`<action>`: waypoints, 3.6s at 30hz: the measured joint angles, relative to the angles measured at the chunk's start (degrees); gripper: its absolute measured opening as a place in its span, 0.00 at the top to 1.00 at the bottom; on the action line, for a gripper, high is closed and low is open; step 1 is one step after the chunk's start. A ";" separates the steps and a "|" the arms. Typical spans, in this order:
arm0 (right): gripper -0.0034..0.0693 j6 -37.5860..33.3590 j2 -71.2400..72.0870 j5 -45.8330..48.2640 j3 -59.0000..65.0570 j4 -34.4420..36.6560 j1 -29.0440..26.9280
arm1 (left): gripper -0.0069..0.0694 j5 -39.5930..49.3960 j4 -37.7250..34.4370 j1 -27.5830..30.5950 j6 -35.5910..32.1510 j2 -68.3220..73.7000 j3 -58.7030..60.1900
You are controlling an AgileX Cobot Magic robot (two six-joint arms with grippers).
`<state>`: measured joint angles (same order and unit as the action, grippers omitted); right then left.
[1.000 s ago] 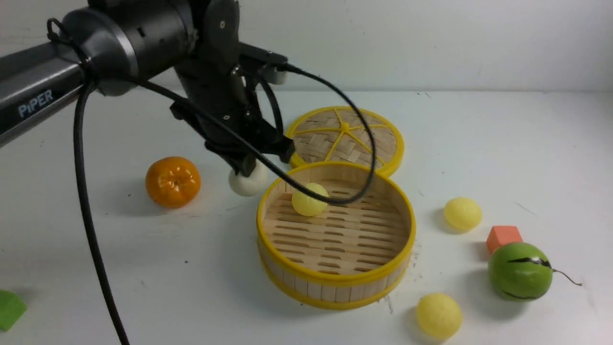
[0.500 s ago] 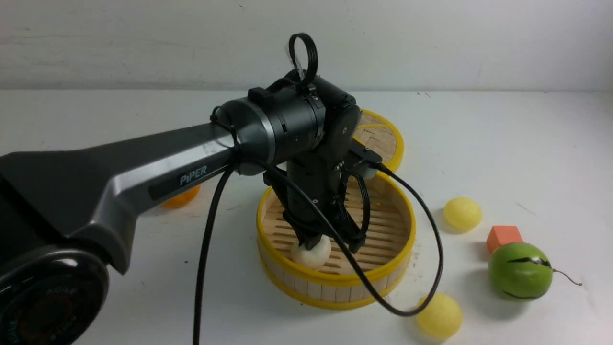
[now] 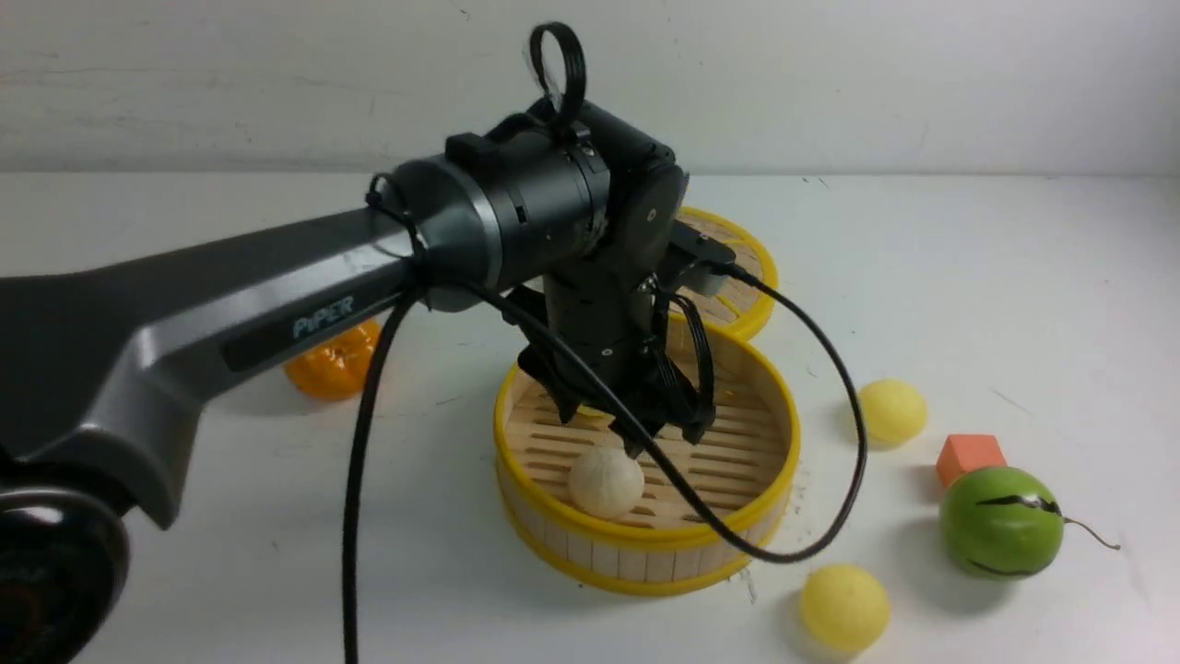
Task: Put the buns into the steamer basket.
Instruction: Use the right arm to grab a steamed stuffed bun
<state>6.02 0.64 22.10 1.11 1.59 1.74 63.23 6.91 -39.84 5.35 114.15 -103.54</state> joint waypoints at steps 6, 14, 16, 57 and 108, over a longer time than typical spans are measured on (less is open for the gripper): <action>0.62 0.00 0.00 0.00 0.00 0.00 0.00 | 0.62 0.84 -1.99 0.00 2.95 -16.03 6.48; 0.62 0.00 0.00 0.00 0.00 0.00 0.00 | 0.93 -25.27 -9.20 0.00 3.19 -48.56 41.84; 0.62 0.00 0.00 0.00 0.00 0.00 0.00 | 0.93 -33.31 -11.55 0.00 2.30 -55.65 51.92; 0.69 -9.87 -69.15 38.67 -52.38 14.97 12.86 | 0.93 -60.44 -20.67 0.00 -3.74 -101.71 98.43; 0.90 0.23 -101.03 25.09 -63.44 0.10 26.25 | 0.91 -60.03 -20.67 0.00 -3.74 -101.71 98.43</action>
<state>6.25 -100.39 47.19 -62.33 1.69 27.99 3.20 -13.76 -39.84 1.61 12.44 -5.12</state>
